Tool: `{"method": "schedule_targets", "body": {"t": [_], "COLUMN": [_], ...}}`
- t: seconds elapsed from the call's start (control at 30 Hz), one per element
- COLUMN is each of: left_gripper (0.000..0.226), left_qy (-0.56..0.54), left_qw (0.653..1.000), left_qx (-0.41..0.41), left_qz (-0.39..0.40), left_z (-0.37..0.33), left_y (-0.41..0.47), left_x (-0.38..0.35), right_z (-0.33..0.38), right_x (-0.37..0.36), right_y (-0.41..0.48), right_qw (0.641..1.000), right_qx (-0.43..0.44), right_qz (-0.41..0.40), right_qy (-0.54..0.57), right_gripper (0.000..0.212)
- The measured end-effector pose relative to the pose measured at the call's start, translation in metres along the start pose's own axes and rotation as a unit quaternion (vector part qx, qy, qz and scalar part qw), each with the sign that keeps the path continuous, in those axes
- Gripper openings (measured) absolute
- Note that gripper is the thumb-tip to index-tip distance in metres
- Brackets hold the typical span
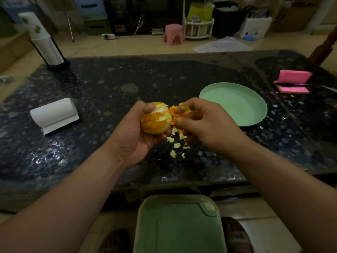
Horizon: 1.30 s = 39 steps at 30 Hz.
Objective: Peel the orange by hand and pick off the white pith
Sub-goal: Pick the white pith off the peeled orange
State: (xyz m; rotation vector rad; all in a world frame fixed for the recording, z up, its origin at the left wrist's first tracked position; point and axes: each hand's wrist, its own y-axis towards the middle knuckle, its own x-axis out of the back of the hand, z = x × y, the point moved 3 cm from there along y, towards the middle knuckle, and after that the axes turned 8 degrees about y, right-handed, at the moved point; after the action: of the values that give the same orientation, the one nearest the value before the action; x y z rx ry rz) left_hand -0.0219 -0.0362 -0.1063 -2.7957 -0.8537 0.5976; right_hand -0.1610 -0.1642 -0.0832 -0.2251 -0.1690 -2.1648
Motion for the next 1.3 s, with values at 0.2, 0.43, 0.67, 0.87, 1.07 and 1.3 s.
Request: {"method": "schedule_targets", "body": {"t": [0.2,0.43,0.67,0.87,1.07,1.3], "left_gripper": [0.043,0.024,0.018,0.026,0.027,0.024], "left_qy": [0.040,0.068,0.082,0.087,0.088,0.094], "left_qw": [0.999,0.997,0.996,0.995,0.994,0.990], "left_qx": [-0.004,-0.014,-0.037,-0.052,-0.062,-0.091], "left_qz": [-0.002,-0.017,-0.025,-0.021,-0.028,-0.046], "left_z": [0.001,0.002,0.003,0.006,0.008,0.008], "left_y": [-0.001,-0.006,-0.004,-0.001,0.001,0.003], "left_x": [-0.001,-0.008,-0.012,-0.011,-0.010,-0.011], "right_z": [0.008,0.008,0.009,0.008,0.009,0.010], "right_x": [-0.005,-0.002,-0.006,-0.009,-0.012,-0.020], "right_y": [-0.002,-0.004,-0.004,-0.003,-0.002,-0.002], "right_qw": [0.999,0.999,0.999,0.998,0.997,0.996], "right_qx": [0.024,0.013,-0.011,-0.010,-0.020,-0.026], "right_qz": [0.007,0.002,-0.001,-0.006,-0.016,-0.048], "right_qy": [-0.032,-0.048,-0.039,-0.064,-0.072,-0.076], "right_gripper": [0.009,0.007,0.011,0.012,0.014,0.017]}}
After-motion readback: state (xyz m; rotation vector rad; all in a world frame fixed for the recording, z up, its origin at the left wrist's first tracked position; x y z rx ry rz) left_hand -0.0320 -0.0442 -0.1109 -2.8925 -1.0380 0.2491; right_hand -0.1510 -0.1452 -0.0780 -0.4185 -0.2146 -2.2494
